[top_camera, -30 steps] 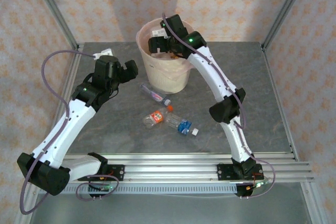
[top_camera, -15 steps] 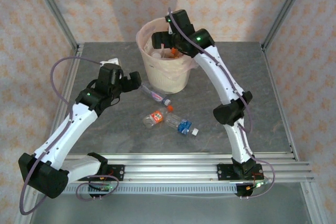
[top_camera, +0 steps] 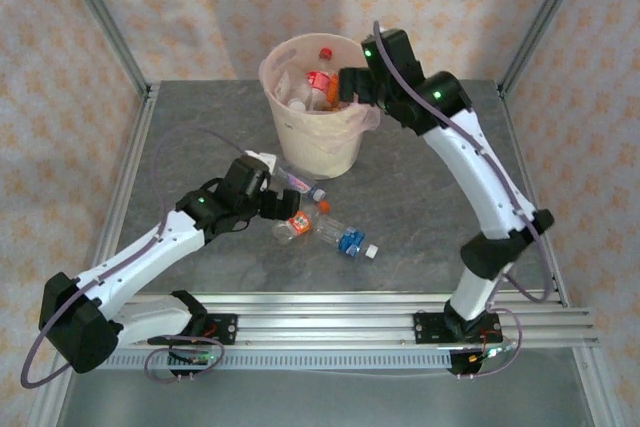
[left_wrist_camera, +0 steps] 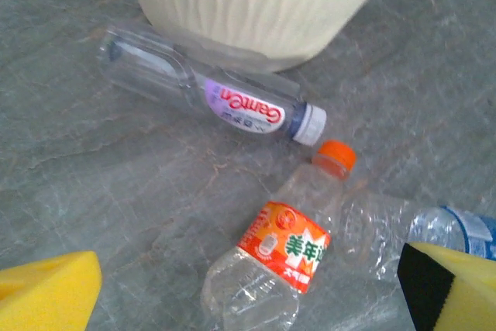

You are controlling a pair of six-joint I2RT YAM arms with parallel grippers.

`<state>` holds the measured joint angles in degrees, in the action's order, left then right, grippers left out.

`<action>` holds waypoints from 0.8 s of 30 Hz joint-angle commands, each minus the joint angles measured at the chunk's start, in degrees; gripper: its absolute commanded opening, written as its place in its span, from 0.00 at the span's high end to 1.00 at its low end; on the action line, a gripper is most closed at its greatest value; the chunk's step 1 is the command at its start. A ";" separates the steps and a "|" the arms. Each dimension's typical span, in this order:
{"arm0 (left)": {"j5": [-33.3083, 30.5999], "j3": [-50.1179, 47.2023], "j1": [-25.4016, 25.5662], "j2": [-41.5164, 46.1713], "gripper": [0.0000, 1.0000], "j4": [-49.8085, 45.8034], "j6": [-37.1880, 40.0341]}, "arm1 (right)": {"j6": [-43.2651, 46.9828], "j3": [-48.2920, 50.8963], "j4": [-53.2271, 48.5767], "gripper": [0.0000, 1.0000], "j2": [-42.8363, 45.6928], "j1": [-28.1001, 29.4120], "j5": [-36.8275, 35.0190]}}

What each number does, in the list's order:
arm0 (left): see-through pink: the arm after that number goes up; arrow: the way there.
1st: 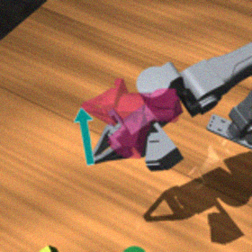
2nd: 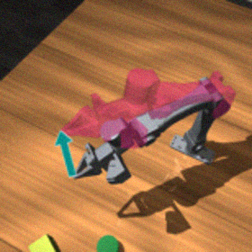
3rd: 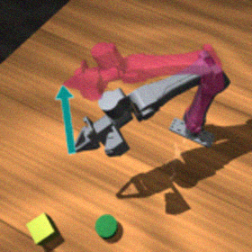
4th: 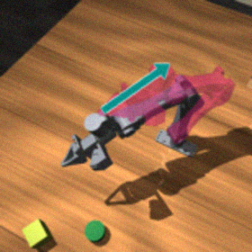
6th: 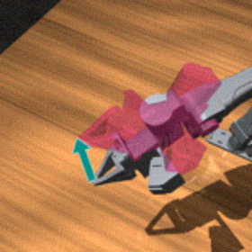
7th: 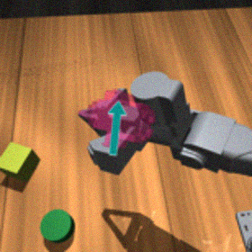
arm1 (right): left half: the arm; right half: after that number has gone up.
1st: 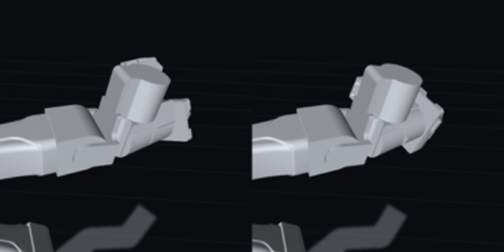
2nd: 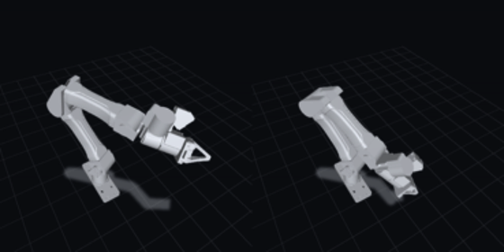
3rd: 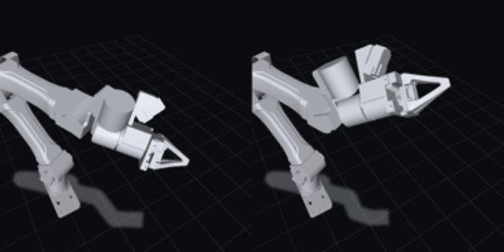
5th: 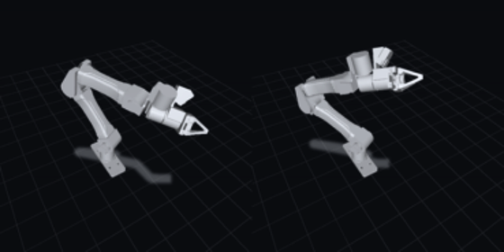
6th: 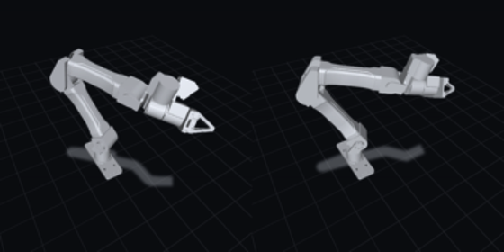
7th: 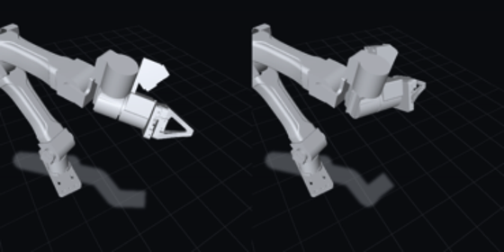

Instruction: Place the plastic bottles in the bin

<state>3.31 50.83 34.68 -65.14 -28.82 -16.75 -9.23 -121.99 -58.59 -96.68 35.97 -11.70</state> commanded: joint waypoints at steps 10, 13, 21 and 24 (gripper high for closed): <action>-4.65 -5.83 3.91 -1.21 0.00 3.61 -1.34 | -11.67 43.73 7.48 0.01 28.55 4.17 2.53; -5.96 -6.24 4.00 -1.30 0.00 3.59 -2.07 | -13.41 52.72 6.76 0.01 33.69 7.73 4.45; -11.60 -8.13 4.00 -1.41 0.00 4.41 -9.07 | -10.27 62.72 8.42 0.01 30.66 20.69 3.85; -16.80 -8.32 4.00 -1.34 0.00 2.65 -12.55 | -6.55 62.93 10.48 0.01 25.99 22.05 5.36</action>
<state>-6.35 43.27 38.26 -66.17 -25.47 -24.49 -19.46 -59.55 -51.05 -68.01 57.01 -6.83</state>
